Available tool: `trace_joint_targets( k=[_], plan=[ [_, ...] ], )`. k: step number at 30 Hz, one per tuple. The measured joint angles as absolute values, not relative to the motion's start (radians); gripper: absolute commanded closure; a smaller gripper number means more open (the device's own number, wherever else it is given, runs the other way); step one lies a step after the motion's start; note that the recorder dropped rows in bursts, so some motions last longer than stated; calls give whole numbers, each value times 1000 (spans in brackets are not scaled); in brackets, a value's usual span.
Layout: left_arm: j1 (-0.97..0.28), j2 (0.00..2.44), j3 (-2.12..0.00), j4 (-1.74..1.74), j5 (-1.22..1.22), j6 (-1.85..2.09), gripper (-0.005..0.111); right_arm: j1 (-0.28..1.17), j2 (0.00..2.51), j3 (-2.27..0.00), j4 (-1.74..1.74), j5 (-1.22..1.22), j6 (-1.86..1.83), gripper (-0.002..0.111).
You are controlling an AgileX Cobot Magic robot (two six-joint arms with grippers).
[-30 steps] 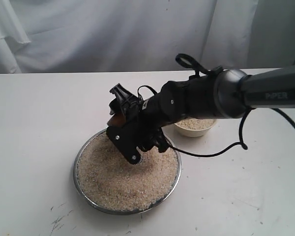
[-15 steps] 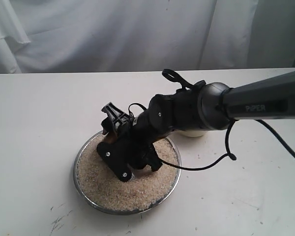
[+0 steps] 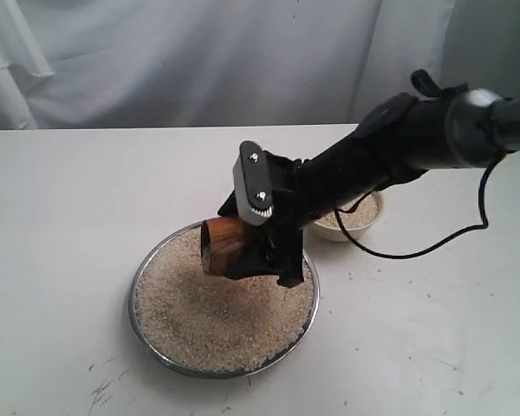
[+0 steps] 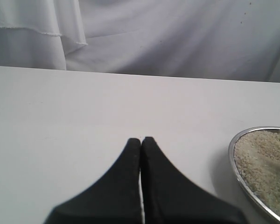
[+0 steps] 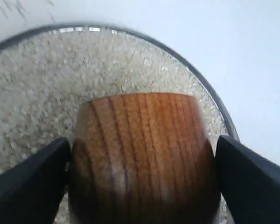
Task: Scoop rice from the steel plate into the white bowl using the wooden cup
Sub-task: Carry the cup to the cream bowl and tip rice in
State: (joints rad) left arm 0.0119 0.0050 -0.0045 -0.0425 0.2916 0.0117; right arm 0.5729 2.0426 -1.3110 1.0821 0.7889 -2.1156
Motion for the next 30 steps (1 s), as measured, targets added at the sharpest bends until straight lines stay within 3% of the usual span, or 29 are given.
trace_joint_targets(
  k=[4, 10, 22, 30],
  plan=[
    [12, 5, -5, -42, 292, 12, 107, 510, 2034, -1337, 1162, 931, -2116, 108],
    [12, 5, -5, -42, 292, 12, 107, 459, 1975, -1369, 1167, 943, -2116, 108],
    [12, 5, -5, -42, 292, 12, 107, 233, 1909, -1397, 1035, 873, -2116, 108],
    [12, 5, -5, -42, 292, 12, 107, 195, 1949, -1397, 845, 777, -2116, 108]
  ],
)
